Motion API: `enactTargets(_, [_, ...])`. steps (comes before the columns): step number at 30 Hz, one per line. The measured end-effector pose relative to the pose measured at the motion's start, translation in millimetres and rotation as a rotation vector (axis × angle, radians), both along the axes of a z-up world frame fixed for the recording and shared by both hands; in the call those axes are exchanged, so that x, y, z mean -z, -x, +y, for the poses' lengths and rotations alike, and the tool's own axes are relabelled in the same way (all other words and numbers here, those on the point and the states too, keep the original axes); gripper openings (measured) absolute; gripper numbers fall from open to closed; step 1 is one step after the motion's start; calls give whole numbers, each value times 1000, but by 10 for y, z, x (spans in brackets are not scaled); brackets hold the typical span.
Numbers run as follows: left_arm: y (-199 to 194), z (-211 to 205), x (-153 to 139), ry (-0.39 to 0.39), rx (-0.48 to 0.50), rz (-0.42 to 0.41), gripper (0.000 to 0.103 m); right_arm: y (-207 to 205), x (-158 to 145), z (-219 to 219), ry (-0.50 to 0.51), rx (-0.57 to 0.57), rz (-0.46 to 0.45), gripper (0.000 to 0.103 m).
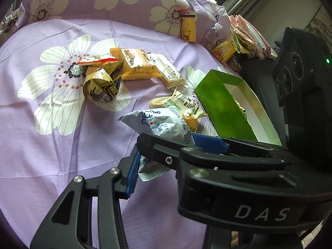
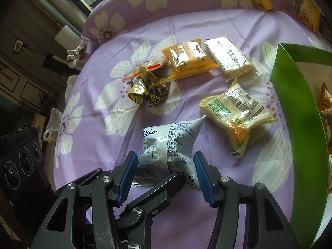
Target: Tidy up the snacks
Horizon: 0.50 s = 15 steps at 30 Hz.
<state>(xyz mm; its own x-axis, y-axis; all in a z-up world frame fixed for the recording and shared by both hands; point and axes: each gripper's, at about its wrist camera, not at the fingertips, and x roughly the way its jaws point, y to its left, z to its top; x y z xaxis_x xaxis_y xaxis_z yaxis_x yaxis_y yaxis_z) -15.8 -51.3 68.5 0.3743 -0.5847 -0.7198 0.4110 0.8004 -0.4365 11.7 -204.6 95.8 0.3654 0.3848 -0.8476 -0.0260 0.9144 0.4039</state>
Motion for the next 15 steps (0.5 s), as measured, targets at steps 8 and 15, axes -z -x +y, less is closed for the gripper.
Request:
enactTargets(8, [71, -9, -161, -4, 4, -90, 42, 94, -244, 128, 76, -19, -133, 59])
enactTargets(15, [126, 18, -318, 0, -8, -142, 42, 148, -381, 143, 75, -22, -171, 59])
